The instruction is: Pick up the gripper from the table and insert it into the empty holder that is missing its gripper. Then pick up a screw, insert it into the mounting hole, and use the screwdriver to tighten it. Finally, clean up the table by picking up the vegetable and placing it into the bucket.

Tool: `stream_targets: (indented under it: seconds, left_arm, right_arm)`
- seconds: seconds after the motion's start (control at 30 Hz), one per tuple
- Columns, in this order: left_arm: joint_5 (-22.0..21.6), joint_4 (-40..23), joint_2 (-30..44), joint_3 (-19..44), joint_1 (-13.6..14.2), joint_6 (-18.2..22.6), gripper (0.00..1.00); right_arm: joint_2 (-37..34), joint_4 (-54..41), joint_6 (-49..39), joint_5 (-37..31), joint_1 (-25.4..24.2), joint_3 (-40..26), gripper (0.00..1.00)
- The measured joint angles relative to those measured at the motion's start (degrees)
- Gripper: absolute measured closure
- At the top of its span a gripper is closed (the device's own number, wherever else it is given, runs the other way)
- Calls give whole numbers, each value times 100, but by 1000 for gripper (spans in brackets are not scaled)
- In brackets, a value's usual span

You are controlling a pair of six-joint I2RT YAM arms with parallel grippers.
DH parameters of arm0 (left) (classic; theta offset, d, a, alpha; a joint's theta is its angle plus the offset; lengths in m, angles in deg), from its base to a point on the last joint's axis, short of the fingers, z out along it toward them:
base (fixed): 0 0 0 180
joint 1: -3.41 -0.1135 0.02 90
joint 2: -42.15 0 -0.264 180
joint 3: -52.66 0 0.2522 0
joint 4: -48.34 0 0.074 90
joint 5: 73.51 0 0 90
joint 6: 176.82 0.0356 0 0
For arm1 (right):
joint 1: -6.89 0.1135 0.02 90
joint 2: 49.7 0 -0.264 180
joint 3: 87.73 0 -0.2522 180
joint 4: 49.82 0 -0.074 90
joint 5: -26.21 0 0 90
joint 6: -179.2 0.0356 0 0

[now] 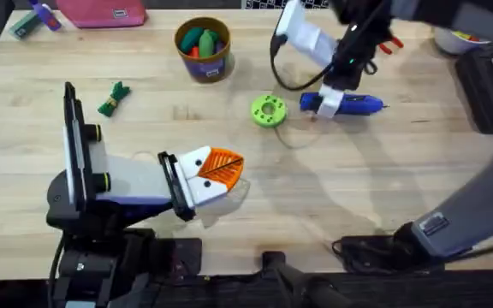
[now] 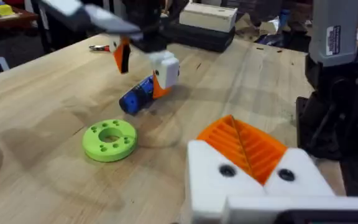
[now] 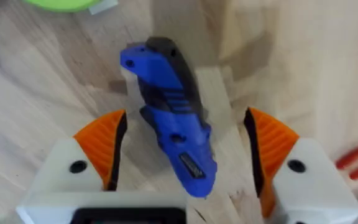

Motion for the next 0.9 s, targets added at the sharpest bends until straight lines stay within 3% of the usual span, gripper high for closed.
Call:
stream_targets:
  seconds: [0.07, 0.23, 0.3, 0.5, 0.67, 0.8, 0.9]
  left_arm:
    - [-3, 2, 0, 0, 0, 3, 866]
    - [-14, 2, 0, 0, 0, 4, 83]
    - [-16, 2, -2, 0, 0, 0, 36]
    - [-32, 9, -2, 0, 0, 18, 30]
    - [-314, 246, -2, -11, -2, 74, 23]
    - [-824, 225, 0, -5, -52, -334, 18]
    - [-1376, -190, 22, 227, -151, -482, 16]
  right_arm:
    - [330, 2, 194, 43, 0, -30, 8]
    - [1250, 72, 838, 162, 0, -122, 7]
    - [1571, 206, 1271, 316, 0, -148, 8]
    - [2343, 230, 3099, 683, 0, -272, 8]
    - [2929, -254, 4111, 817, -2, -288, 8]
    - [3511, -609, 4433, 905, -2, -288, 8]
    - [4023, -600, 4563, 1030, -2, -224, 7]
